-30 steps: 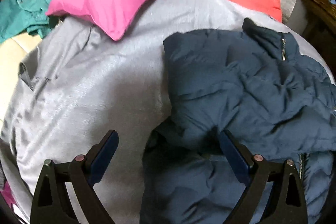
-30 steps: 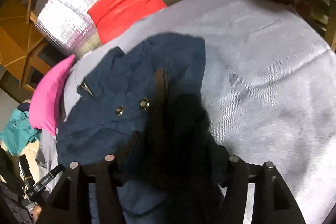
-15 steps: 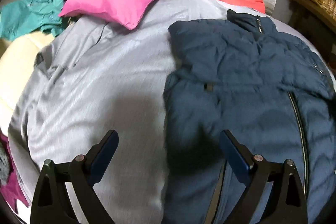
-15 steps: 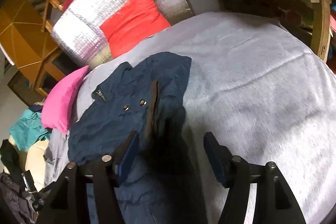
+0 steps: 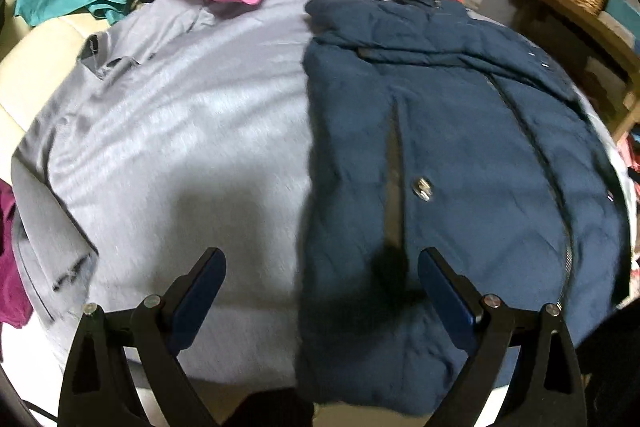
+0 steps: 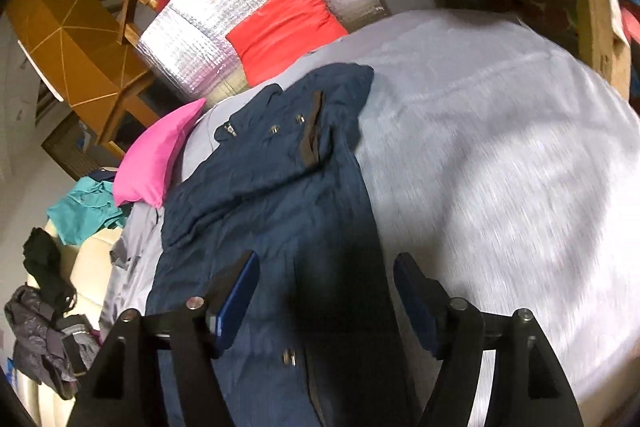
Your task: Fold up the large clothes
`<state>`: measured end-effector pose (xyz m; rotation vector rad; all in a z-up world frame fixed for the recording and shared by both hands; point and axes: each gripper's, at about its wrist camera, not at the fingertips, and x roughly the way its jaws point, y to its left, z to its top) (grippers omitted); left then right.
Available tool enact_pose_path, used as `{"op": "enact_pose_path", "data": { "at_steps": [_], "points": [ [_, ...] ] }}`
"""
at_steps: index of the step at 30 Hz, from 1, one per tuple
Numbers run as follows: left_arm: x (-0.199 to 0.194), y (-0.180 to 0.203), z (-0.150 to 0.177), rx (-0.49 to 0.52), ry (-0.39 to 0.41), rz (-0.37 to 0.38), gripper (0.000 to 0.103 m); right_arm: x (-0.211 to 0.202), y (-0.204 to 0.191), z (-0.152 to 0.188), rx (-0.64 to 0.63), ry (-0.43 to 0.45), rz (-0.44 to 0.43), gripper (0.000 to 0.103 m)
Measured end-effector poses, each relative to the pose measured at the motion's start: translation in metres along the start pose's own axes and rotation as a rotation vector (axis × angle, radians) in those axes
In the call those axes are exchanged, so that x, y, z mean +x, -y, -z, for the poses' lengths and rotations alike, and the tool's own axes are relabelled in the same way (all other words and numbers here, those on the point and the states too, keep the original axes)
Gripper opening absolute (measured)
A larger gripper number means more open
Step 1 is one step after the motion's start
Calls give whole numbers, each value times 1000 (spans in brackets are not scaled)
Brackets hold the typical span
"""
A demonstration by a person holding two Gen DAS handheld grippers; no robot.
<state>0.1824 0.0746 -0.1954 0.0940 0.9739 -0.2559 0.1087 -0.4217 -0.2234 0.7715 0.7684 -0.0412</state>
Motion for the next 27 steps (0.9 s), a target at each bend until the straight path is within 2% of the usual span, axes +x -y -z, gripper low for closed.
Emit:
{"op": "enact_pose_path", "data": {
  "at_steps": [3,5,11,16,21,22,23,25,27],
  "points": [
    [-7,2,12,-5,10,66,97,-13,13,19,54,-16,-18,74],
    [-11,5,20,11,18,83,97,-19,19,29,76,-30,-30,74],
    [-9,11,33,45,-26,77,97,-29,38,54,130,-84,-57,74],
    [1,4,37,-9,-86,110,97,-22,42,73,140,-154,-62,74],
    [4,-6,40,-74,-101,176,96,-16,35,83,89,-146,-11,74],
    [5,-7,40,-80,-104,188,87,-15,33,84,77,-146,-5,73],
    [6,-7,41,-82,-109,202,72,-15,28,86,54,-144,-5,66],
    [7,-7,43,-79,-117,197,65,-13,20,90,19,-162,-38,54],
    [8,-8,43,-86,-116,199,62,-11,6,99,-47,-178,-55,54]
  ]
}}
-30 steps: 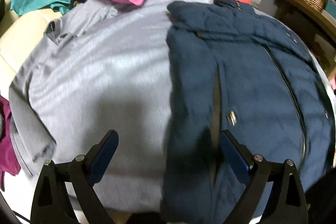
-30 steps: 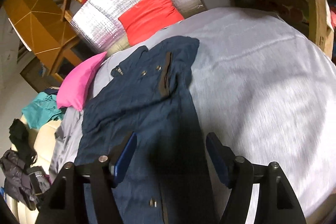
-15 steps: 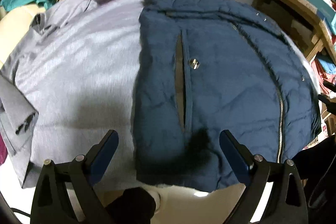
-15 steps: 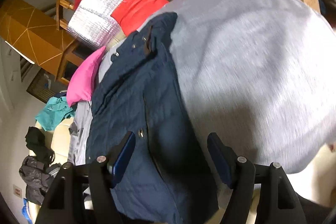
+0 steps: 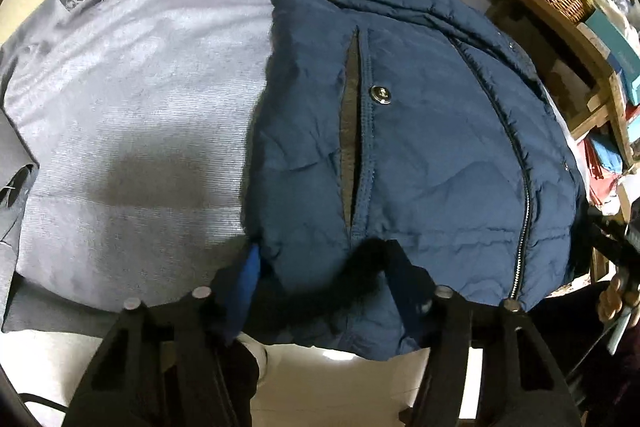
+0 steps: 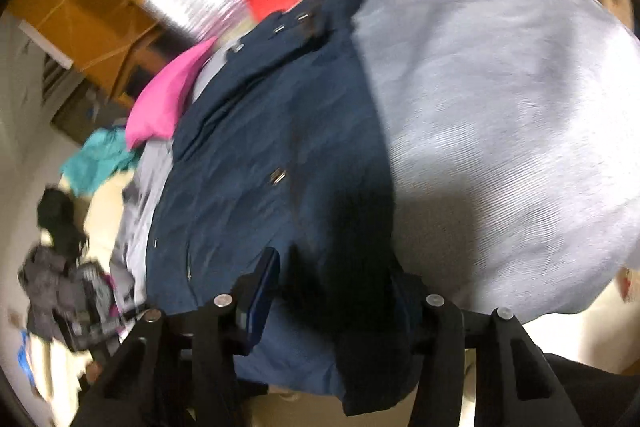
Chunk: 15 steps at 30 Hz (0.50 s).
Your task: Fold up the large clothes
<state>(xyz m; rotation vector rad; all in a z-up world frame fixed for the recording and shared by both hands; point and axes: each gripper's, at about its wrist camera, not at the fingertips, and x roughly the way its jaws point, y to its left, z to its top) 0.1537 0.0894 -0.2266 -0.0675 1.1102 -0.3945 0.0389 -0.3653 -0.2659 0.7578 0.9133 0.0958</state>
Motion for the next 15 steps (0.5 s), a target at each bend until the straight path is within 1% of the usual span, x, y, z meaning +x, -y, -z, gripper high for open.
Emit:
{"op": "enact_pose_path", "data": {
  "at_steps": [1,3,5,6,8,10,12,13,15],
  "points": [
    [0,0,0,-8,1,4,62,1,-4,2,-23,-7,1,54],
    [0,-4,1,-22,1,5,62,6,-11,5,-65,-15,35,54],
    [1,-6,1,-28,-2,-3,62,8,-8,5,-50,-26,42,54],
    [2,-6,2,-29,-7,-7,64,9,-5,5,-34,-28,32,55],
    [4,-7,2,-35,-18,-14,70,8,-4,5,-32,-33,19,60],
    [5,-10,3,-52,-25,-7,70,9,-5,8,-43,-34,22,61],
    [2,-13,4,-67,-13,-6,70,8,-8,9,-64,-38,16,61],
    [1,-14,4,-70,-6,-5,70,7,-10,9,-69,-43,-14,61],
    [-1,-13,5,-60,-2,10,69,7,-15,9,-82,-38,-45,61]
  ]
}}
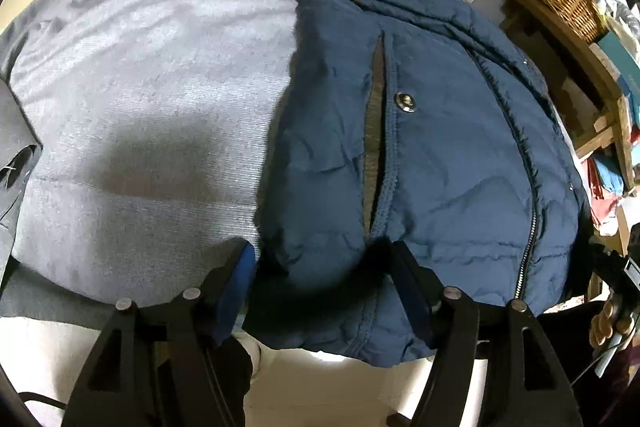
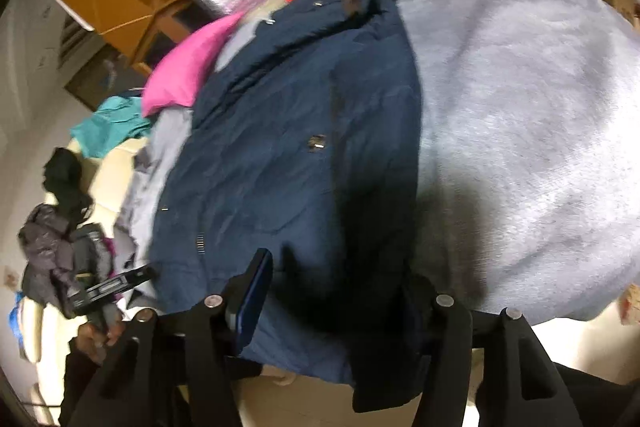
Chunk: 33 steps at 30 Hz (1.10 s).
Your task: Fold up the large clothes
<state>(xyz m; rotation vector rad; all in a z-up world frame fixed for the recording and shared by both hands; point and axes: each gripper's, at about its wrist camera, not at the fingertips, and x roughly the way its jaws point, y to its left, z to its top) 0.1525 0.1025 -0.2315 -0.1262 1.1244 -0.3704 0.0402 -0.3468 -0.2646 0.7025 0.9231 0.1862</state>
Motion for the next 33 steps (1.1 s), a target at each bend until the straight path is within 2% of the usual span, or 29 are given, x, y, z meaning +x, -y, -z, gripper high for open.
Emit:
{"op": "enact_pose_path", "data": {
  "at_steps": [2,6,8,11,14,15,17,19,21,22,24,25,27,28,29,30,33],
  "points": [
    [1,3,0,17,-3,9,60,0,-1,0,-7,2,-2,61],
    [0,4,1,30,1,32,59,9,7,0,29,-24,52,61],
    [-1,2,1,19,-1,45,59,8,9,1,43,-23,48,61],
    [1,-1,2,0,-11,61,65,10,12,1,55,-30,44,65],
    [1,4,3,20,-5,67,64,10,10,1,41,-32,44,65],
    [0,7,4,31,4,85,60,10,9,1,28,-35,44,65],
    [-5,11,4,53,26,127,33,9,2,3,-3,-36,18,55],
    [-10,17,5,79,50,156,32,5,-4,2,-29,-16,-16,55],
    [-6,22,4,96,38,138,34,2,-6,2,-45,-1,-22,54],
    [-3,22,4,90,24,132,40,4,-4,2,-37,-9,-16,54],
    [2,20,0,62,6,146,44,11,3,2,-1,-35,14,60],
    [2,19,0,55,6,153,44,15,6,2,21,-50,28,69],
    [1,19,1,61,13,168,44,19,5,4,13,-64,32,71],
    [0,21,1,72,20,166,42,19,1,5,-20,-65,37,71],
    [-2,22,3,88,27,159,34,19,-4,6,-54,-65,41,67],
    [-3,23,4,102,34,146,31,20,-8,8,-77,-63,38,64],
    [-5,19,3,86,34,157,28,13,-13,7,-100,-35,5,57]
  ]
}}
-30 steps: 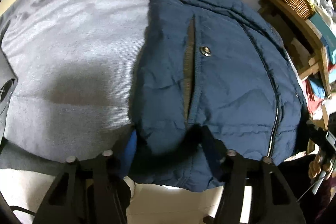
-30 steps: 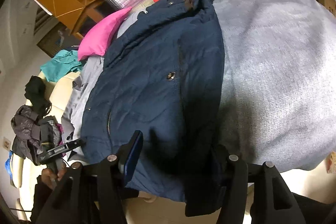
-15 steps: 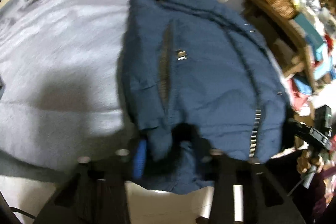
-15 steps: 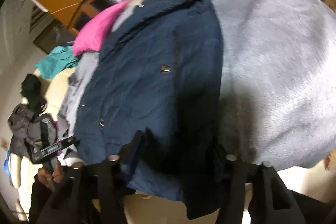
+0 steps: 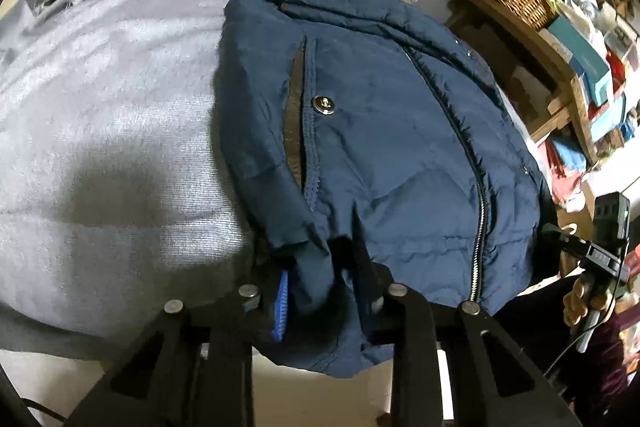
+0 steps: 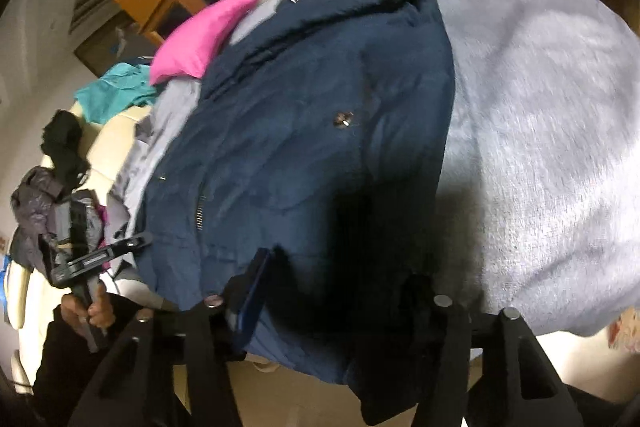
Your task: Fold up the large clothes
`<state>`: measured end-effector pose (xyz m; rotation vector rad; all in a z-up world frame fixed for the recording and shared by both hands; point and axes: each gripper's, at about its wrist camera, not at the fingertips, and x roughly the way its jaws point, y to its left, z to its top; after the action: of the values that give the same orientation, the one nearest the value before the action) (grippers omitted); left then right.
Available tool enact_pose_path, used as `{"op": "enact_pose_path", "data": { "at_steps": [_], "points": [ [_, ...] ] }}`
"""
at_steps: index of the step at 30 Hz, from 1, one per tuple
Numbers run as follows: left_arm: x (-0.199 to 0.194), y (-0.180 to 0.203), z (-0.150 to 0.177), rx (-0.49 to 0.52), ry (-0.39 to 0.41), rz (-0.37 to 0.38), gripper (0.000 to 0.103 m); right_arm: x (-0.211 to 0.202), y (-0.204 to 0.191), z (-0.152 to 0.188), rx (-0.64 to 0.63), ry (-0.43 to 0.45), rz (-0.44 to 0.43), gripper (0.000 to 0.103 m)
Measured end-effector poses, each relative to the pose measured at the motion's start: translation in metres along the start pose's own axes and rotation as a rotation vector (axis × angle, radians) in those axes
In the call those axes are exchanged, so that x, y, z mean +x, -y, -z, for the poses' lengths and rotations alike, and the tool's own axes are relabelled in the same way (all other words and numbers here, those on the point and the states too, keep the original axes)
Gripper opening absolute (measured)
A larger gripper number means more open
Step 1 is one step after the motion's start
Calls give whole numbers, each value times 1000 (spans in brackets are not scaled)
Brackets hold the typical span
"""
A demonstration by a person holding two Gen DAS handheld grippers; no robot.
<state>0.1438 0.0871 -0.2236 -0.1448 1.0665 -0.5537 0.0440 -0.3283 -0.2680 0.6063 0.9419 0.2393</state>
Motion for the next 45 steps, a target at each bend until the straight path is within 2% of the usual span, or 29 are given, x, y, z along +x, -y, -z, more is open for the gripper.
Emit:
{"op": "enact_pose_path", "data": {
  "at_steps": [2,4,7,9,11,12,14,16,18,19,20,22,24,25,26,29,32,35,40,41,42,45],
  "points": [
    [2,-2,1,-2,-10,-16,31,-3,3,0,16,14,-16,57],
    [6,0,1,11,-16,-35,32,1,7,0,27,-4,9,63],
    [7,6,2,50,-11,-55,32,10,6,1,31,-24,47,65],
    [8,12,0,68,7,-64,24,7,-2,1,-3,-6,34,61],
    [6,13,0,66,26,-49,19,0,-9,1,-42,27,29,47],
    [3,14,-1,64,41,-31,19,-5,-11,1,-53,55,18,44],
    [-3,14,-1,63,67,-1,19,-15,-11,-1,-49,100,-23,41],
    [-3,14,-2,57,68,9,19,-16,-9,-2,-36,107,-49,41],
    [6,11,-3,37,28,-1,25,-5,-6,-2,-6,60,-27,54],
    [11,9,-3,21,2,-3,36,1,-5,-2,8,37,-17,67],
    [14,8,-2,13,-11,0,39,9,-4,0,22,8,-4,71],
    [14,12,-1,36,-7,-8,39,14,-7,3,-8,0,24,71],
    [13,18,1,87,10,-28,31,17,-13,4,-51,1,47,67],
    [11,22,1,111,22,-44,22,17,-15,5,-62,6,55,53],
    [10,23,1,120,32,-48,20,15,-16,5,-78,12,74,42],
    [5,21,0,103,50,-26,16,7,-16,5,-76,41,86,34],
    [-7,22,3,104,82,-17,15,-5,-23,8,-92,73,101,27],
    [-18,27,10,122,99,-13,15,-15,-26,13,-91,79,97,25],
    [-36,34,15,125,103,37,15,-42,-21,13,-53,73,20,22],
    [-43,36,16,127,110,49,15,-50,-23,13,-53,77,4,14],
    [-52,37,19,127,117,64,15,-59,-22,13,-54,82,-9,13],
    [-70,42,21,121,130,104,14,-85,-26,13,-53,94,-65,13]
  ]
}}
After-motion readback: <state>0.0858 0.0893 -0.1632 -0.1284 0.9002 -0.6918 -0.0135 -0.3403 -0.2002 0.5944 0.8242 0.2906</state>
